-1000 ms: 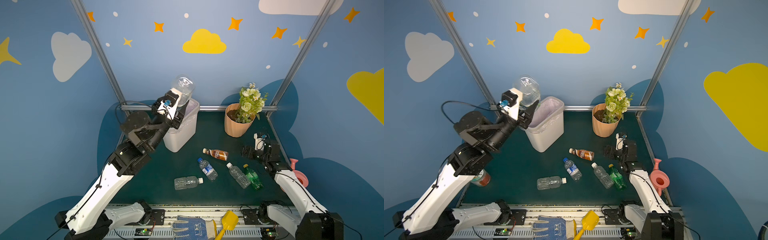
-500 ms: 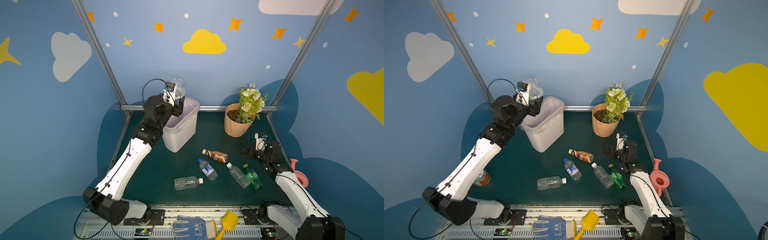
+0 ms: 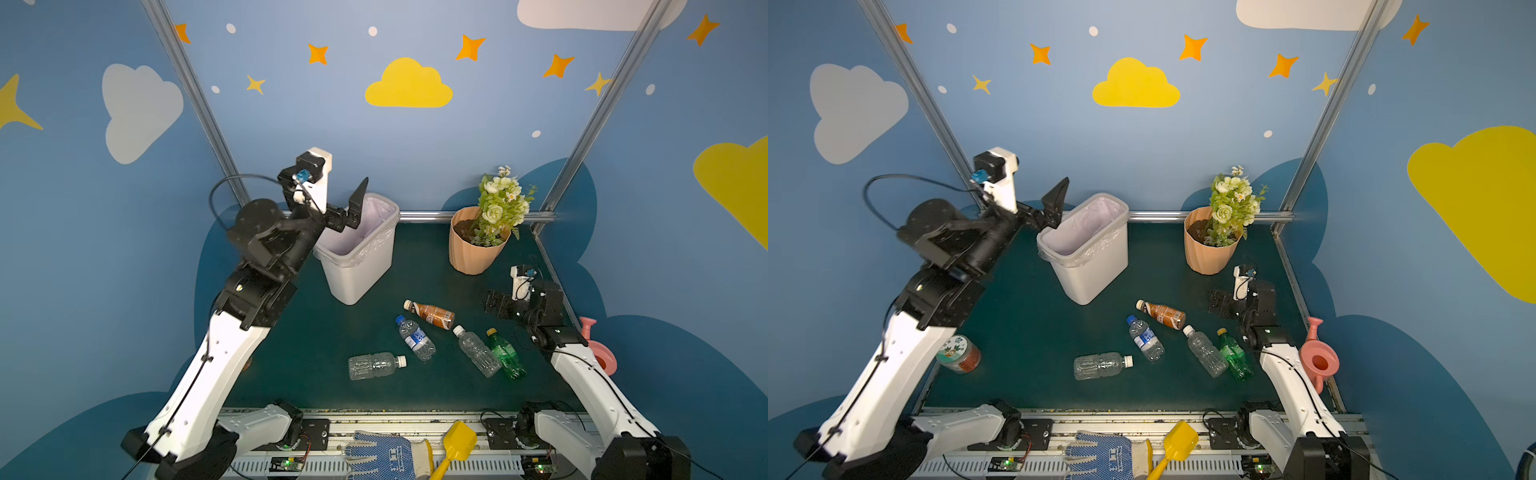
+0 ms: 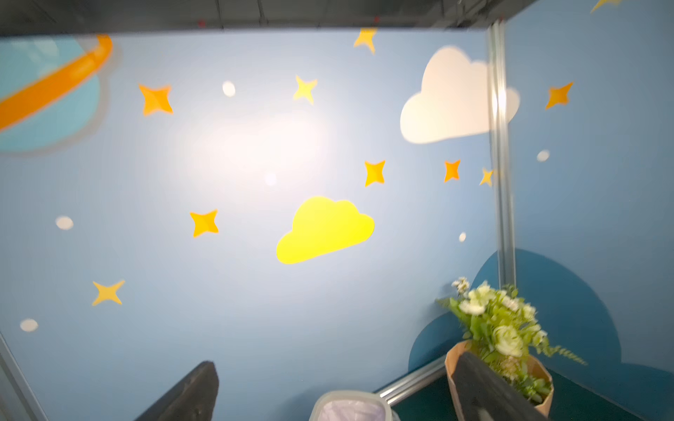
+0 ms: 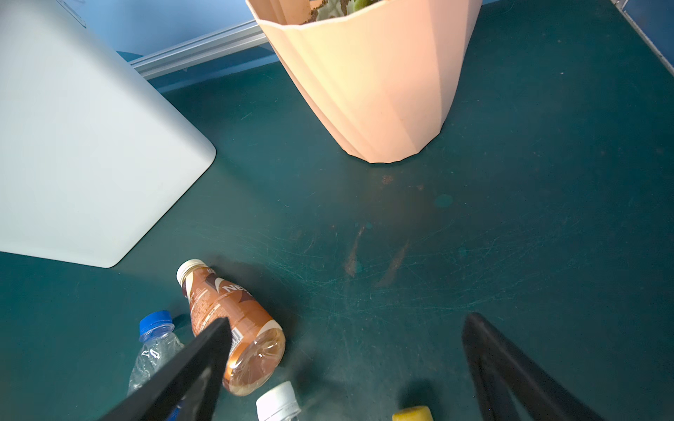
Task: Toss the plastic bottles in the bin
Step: 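Lower the left gripper onto the white-capped clear bottle and grasp it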
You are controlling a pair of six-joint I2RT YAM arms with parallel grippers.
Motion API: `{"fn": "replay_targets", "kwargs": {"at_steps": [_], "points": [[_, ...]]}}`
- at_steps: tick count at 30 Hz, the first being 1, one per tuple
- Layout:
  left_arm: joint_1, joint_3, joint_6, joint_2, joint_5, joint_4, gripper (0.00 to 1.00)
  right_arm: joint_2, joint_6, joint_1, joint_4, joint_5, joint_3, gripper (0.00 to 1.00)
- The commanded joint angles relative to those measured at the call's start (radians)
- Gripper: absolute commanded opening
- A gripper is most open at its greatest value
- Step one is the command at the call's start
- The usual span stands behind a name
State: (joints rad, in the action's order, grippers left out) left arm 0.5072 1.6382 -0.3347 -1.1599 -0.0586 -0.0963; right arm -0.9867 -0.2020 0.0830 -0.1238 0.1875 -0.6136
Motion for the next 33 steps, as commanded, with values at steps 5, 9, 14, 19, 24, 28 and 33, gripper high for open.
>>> {"fn": "replay_targets", "kwargs": {"at_steps": [5, 9, 14, 19, 24, 28, 33], "points": [[0.032, -0.124, 0.01, -0.02, -0.07, -0.067, 1.0, -0.014, -0.002, 0.004, 0.016, 0.009, -0.005, 0.97], [0.034, -0.201, 0.076, -0.01, -0.092, -0.092, 1.0, -0.013, -0.005, 0.004, 0.013, 0.01, 0.0, 0.97], [0.092, -0.258, 0.067, -0.017, -0.154, -0.236, 1.0, -0.013, -0.003, 0.003, 0.006, 0.006, 0.002, 0.97], [0.235, -0.269, -0.024, -0.081, -0.247, -0.528, 1.0, -0.021, -0.006, 0.005, 0.007, 0.006, 0.0, 0.97], [0.319, -0.267, -0.041, -0.131, -0.271, -0.791, 1.0, -0.035, 0.005, 0.006, -0.011, 0.002, -0.019, 0.97], [0.383, -0.277, -0.042, -0.189, -0.27, -0.947, 1.0, -0.049, 0.004, 0.003, -0.016, -0.012, -0.031, 0.97], [0.463, -0.252, -0.015, -0.336, -0.289, -1.133, 0.99, -0.074, -0.011, 0.003, -0.003, 0.005, -0.041, 0.97]]}}
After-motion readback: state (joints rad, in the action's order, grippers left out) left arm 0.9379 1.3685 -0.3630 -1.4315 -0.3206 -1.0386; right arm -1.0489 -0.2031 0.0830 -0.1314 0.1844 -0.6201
